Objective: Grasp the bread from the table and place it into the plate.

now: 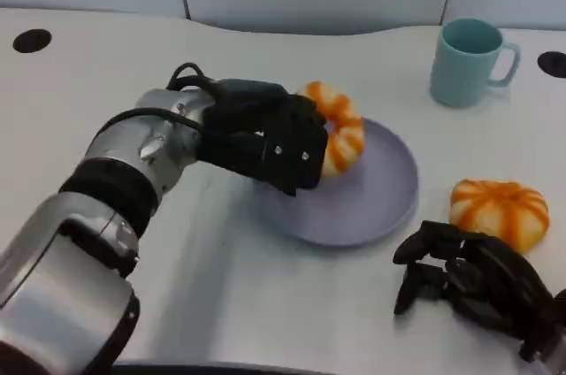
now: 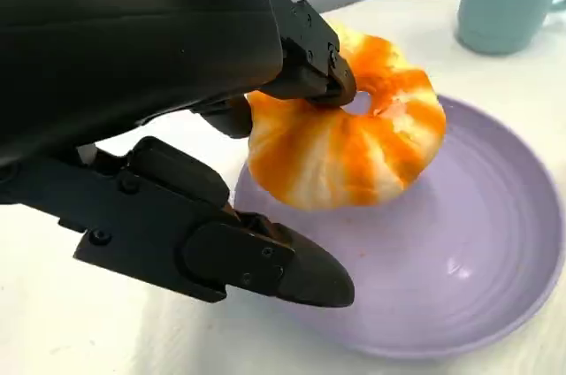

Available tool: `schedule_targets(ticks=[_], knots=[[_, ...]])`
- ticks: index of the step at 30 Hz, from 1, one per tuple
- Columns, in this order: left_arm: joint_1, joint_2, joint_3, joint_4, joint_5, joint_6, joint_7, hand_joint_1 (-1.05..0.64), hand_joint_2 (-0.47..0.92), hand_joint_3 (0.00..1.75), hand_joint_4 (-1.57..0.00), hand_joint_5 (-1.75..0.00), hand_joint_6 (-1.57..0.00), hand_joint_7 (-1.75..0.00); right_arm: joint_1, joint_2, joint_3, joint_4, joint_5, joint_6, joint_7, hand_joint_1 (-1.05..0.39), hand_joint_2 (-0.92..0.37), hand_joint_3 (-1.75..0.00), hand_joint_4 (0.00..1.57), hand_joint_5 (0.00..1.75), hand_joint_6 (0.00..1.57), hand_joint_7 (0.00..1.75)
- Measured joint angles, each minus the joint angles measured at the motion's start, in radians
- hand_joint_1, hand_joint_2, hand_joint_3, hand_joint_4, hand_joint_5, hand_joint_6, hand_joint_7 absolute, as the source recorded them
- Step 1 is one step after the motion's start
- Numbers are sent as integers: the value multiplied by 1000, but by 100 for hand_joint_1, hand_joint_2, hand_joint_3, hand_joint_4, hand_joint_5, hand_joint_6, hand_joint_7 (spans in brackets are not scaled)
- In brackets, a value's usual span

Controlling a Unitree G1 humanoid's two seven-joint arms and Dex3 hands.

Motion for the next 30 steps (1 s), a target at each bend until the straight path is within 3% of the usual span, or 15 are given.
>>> schedule_targets(ticks=[5, 11, 12, 13, 14, 16, 19, 23, 30], knots=[[0, -34, -19, 11, 8, 42, -1, -80, 92, 11, 0, -114, -51, -7, 13, 1, 6, -19, -3, -9, -6, -48, -92, -8, 63, 138, 70, 94], [0, -49, -25, 17, 8, 43, 0, -79, 92, 13, 0, -136, -58, -12, 17, 2, 10, -25, -3, -13, -5, -49, -92, -8, 63, 139, 70, 95], [0, -49, -26, 19, 8, 42, 0, -78, 92, 12, 0, -140, -53, -33, 17, 2, 10, -25, -3, -13, -5, -50, -92, -8, 63, 139, 70, 95], [0, -50, -25, 22, 7, 39, 0, -78, 92, 12, 0, -147, -36, -76, 17, 2, 10, -25, -2, -13, -4, -50, -92, -7, 62, 139, 70, 95], [0, -51, -25, 25, 4, 37, 0, -78, 92, 13, 0, -152, -27, -97, 17, 2, 10, -25, -2, -13, -4, -50, -92, -7, 62, 139, 70, 95], [0, -53, -20, 31, -4, 35, 0, -77, 92, 13, 0, -163, -16, -129, 17, 2, 10, -25, -2, -10, -1, -50, -92, -8, 63, 139, 70, 96], [0, -57, -15, 36, -14, 35, 0, -79, 92, 17, 0, -173, -11, -149, 18, 2, 11, -26, -2, -10, 0, -49, -92, -8, 63, 139, 69, 96], [0, -58, -21, 44, -6, 12, 14, -81, 92, 22, 0, -172, -22, -151, 18, 2, 9, -27, -2, -11, 1, -49, -92, -7, 63, 139, 69, 96], [1, -58, -23, 44, -3, -24, 49, -80, 92, 20, 0, -111, -38, -120, 19, 2, 8, -26, -2, -9, 2, -49, -92, -7, 65, 138, 70, 96]])
